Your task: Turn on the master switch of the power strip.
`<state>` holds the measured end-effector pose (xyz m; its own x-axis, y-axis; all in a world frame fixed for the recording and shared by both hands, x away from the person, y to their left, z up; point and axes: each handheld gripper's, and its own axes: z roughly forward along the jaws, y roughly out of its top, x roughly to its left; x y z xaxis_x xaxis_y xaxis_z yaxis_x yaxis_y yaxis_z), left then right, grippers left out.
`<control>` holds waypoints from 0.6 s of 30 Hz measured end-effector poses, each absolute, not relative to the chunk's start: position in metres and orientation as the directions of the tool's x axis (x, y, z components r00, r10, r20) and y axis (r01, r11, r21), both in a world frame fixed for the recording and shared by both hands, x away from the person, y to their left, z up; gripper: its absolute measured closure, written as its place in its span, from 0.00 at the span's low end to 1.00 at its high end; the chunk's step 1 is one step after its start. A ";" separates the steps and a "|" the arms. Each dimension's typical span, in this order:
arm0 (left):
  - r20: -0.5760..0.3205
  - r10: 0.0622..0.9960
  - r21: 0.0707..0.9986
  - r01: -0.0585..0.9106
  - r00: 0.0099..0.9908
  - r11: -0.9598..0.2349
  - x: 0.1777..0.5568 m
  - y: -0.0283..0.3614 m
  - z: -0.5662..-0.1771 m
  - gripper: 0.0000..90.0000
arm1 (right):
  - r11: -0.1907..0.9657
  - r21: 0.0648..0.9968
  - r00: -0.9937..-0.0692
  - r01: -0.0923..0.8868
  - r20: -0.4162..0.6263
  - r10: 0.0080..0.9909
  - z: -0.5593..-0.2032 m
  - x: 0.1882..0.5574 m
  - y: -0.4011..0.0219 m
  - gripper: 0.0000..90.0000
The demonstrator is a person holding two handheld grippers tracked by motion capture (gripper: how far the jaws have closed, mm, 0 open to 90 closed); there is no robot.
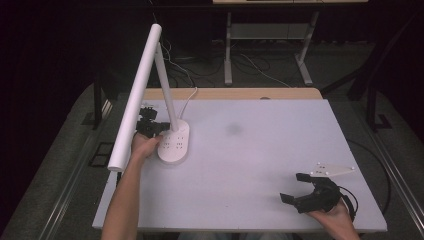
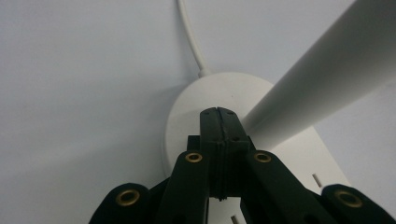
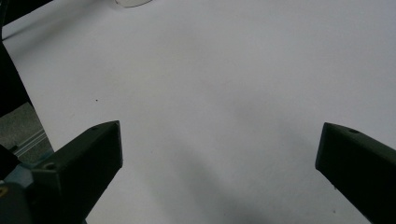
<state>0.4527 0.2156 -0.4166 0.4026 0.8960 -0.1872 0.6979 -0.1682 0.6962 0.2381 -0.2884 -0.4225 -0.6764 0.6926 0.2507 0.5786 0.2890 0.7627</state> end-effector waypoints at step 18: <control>-0.236 0.896 0.726 0.681 0.376 -0.095 0.445 0.243 -0.396 1.00 | 0.287 0.762 -0.673 0.581 0.250 0.696 -0.423 0.239 -0.290 0.00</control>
<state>0.4448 0.2432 -0.3957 0.3760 0.8961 -0.2359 0.6810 -0.0947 0.7261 0.2391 -0.2902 -0.4234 -0.6726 0.6965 0.2500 0.5807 0.2874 0.7617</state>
